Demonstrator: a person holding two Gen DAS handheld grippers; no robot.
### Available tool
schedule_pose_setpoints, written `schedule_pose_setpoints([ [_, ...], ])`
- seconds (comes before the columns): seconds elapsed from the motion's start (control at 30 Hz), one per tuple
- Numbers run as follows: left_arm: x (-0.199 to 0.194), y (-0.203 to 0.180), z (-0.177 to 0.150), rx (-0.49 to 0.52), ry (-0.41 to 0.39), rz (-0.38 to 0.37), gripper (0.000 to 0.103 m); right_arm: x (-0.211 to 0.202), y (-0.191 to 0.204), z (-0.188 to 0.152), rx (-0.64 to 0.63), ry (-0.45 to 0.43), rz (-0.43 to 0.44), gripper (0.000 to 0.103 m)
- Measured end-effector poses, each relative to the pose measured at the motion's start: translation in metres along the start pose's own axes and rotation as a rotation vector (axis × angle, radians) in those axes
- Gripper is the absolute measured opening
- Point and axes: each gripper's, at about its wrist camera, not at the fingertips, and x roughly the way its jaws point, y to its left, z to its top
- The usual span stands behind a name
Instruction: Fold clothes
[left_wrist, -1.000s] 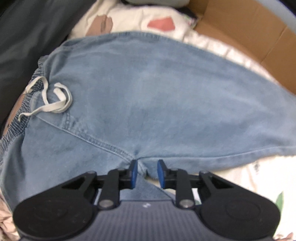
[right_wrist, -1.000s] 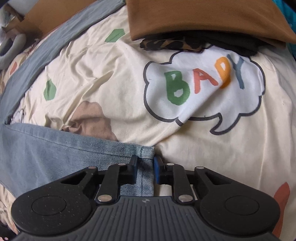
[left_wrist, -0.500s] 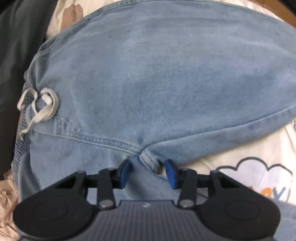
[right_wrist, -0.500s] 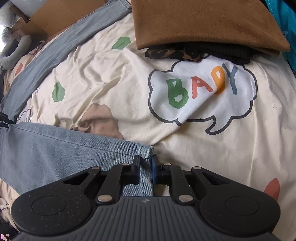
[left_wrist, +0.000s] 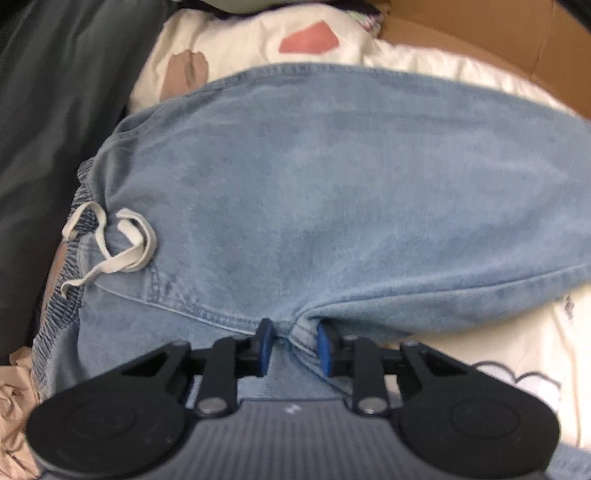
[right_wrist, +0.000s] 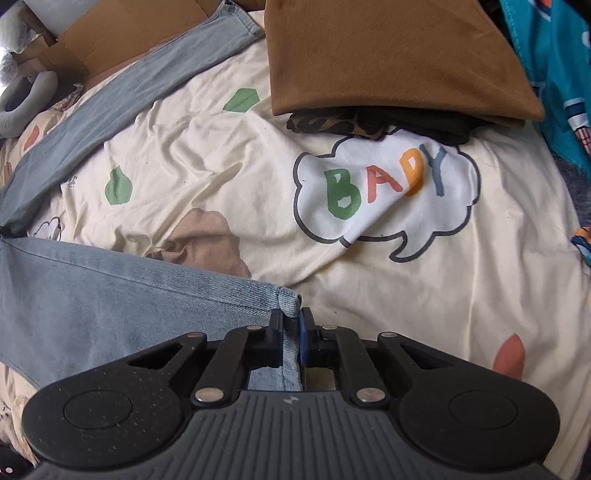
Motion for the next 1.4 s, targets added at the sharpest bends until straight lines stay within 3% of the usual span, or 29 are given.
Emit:
schedule_pose_setpoints([
  [0.2, 0.003, 0.004, -0.008, -0.041, -0.013, -0.055, 0.029, 0.001, -0.006, -0.006, 0.034, -0.009, -0.121, 0.0],
  [0.37, -0.003, -0.003, -0.017, 0.008, -0.009, -0.092, 0.023, 0.013, -0.027, -0.006, 0.103, 0.009, -0.062, 0.0],
  [0.7, -0.012, -0.024, -0.027, 0.055, 0.008, -0.195, 0.01, 0.026, -0.013, 0.005, 0.084, 0.01, 0.042, 0.003],
  [1.03, 0.034, -0.028, -0.051, 0.035, 0.086, -0.159, 0.005, 0.037, -0.013, 0.001, 0.102, 0.049, 0.069, 0.005],
  [1.07, 0.036, -0.028, -0.053, 0.024, 0.077, -0.159, 0.004, 0.04, -0.011, 0.001, 0.095, 0.054, 0.072, 0.007],
  [1.1, 0.038, -0.027, -0.053, 0.014, 0.063, -0.162, 0.004, 0.042, -0.008, 0.002, 0.084, 0.057, 0.073, 0.023],
  [1.17, 0.039, -0.027, -0.054, 0.0, 0.042, -0.164, 0.003, 0.045, -0.003, 0.002, 0.06, 0.058, 0.075, 0.045],
  [1.4, 0.039, -0.028, -0.052, 0.002, 0.024, -0.171, 0.003, 0.058, 0.007, 0.005, -0.008, 0.052, 0.04, 0.047],
])
